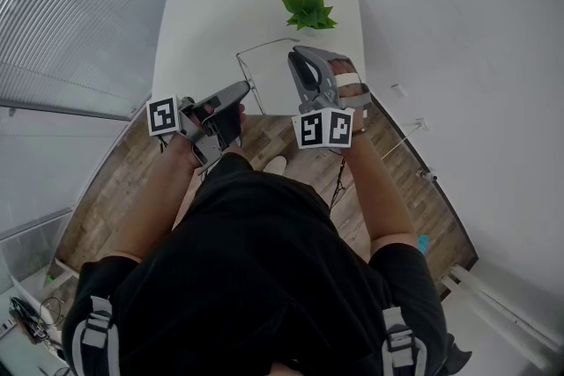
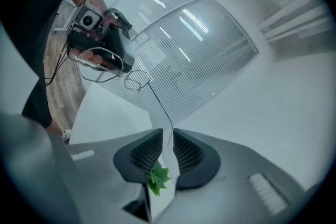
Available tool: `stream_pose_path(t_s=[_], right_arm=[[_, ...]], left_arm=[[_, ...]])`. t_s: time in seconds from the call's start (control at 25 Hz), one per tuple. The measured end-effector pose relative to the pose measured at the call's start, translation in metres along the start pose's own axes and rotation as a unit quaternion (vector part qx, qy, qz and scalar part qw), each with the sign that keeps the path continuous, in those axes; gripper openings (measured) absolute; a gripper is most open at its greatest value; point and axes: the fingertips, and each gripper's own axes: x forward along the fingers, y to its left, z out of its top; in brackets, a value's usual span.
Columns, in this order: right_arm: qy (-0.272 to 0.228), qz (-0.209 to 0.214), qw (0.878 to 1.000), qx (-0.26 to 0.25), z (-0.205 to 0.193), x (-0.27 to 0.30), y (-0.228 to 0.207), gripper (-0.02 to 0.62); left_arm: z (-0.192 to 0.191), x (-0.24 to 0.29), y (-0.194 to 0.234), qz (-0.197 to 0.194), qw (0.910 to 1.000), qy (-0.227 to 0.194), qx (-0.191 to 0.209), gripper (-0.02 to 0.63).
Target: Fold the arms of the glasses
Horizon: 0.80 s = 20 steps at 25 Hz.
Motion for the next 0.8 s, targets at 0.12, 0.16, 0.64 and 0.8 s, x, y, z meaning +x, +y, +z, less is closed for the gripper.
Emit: stream_pose_path(t_s=[0.12, 0.16, 0.64, 0.8], right_arm=[[0.013, -0.007, 1.0, 0.001, -0.006, 0.003, -0.004, 0.087], [0.016, -0.008, 1.0, -0.002, -0.008, 0.004, -0.005, 0.091], [0.045, -0.015, 0.999, -0.014, -0.022, 0.017, -0.008, 0.118], [0.047, -0.02, 0.999, -0.013, -0.024, 0.017, -0.01, 0.109]], left_arm=[[0.001, -0.001, -0.001, 0.0, 1.0, -0.001, 0.003, 0.011], [0.001, -0.001, -0.001, 0.0, 1.0, -0.001, 0.003, 0.012], [-0.003, 0.001, -0.004, -0.008, 1.0, 0.006, 0.0, 0.012], [-0.008, 0.003, -0.008, -0.01, 0.9999, 0.01, -0.001, 0.012]])
